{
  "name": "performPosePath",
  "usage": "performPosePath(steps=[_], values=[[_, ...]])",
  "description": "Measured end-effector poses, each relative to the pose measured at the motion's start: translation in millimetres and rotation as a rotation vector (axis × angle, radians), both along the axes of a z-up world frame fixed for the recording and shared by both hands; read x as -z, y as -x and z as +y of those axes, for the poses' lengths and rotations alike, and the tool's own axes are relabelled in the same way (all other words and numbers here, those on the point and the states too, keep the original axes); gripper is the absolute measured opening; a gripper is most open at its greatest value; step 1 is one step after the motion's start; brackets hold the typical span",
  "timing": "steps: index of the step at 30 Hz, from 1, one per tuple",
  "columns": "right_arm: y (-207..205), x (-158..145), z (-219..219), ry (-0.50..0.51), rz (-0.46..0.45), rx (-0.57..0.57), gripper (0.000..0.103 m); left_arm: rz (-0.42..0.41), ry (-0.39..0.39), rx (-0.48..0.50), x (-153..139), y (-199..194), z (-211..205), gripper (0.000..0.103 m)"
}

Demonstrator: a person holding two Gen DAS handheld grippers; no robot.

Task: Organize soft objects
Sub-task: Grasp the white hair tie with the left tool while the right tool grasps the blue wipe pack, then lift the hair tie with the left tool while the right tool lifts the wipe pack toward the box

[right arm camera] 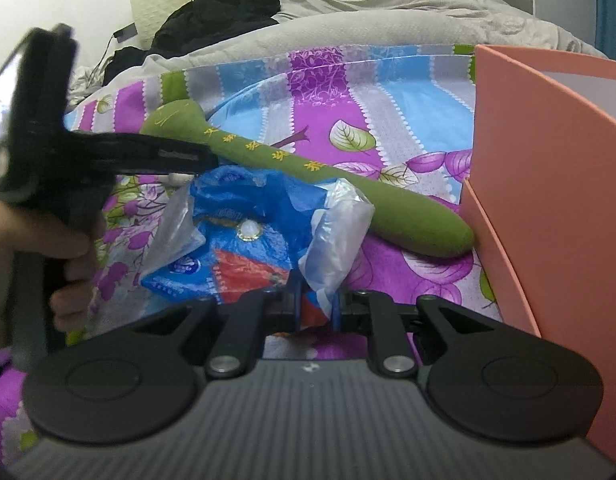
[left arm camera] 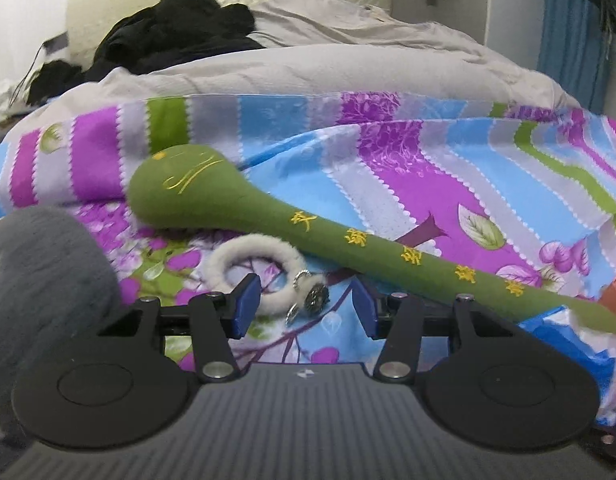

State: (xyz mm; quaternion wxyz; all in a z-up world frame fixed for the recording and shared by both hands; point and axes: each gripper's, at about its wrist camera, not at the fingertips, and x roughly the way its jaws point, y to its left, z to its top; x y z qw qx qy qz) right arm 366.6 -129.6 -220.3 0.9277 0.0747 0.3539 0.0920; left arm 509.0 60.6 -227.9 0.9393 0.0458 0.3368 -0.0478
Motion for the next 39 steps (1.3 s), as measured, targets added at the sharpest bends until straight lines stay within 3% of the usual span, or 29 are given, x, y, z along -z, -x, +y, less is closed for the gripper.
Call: performPosePath(steps=[4,6,9,18,25,32,39], values=[[-1,2,0,0.001,-0.004,-0.002,0.018,0.036,-0.025,-0.011,13,-17,2,0.05],[-1,1,0,-0.002,-0.005,-0.002,0.018,0.044,-0.01,-0.025,17,-21,7,0.036],[-1,1,0,-0.003,-0.004,-0.001,0.018,0.048,-0.012,-0.04,16,-18,11,0.026],[12,-12,6,0.017,-0.01,-0.014,0.018,0.073,0.017,-0.062,5,12,15,0.026],[36,-30,7,0.012,-0.014,-0.021,0.018,0.087,0.07,-0.086,-22,54,19,0.026],[68,-55,3,0.0,-0.011,-0.048,0.017,0.111,0.188,-0.114,-49,114,25,0.026],[107,-67,0,0.006,0.019,-0.085,0.017,0.137,0.28,-0.155,-55,191,29,0.026]])
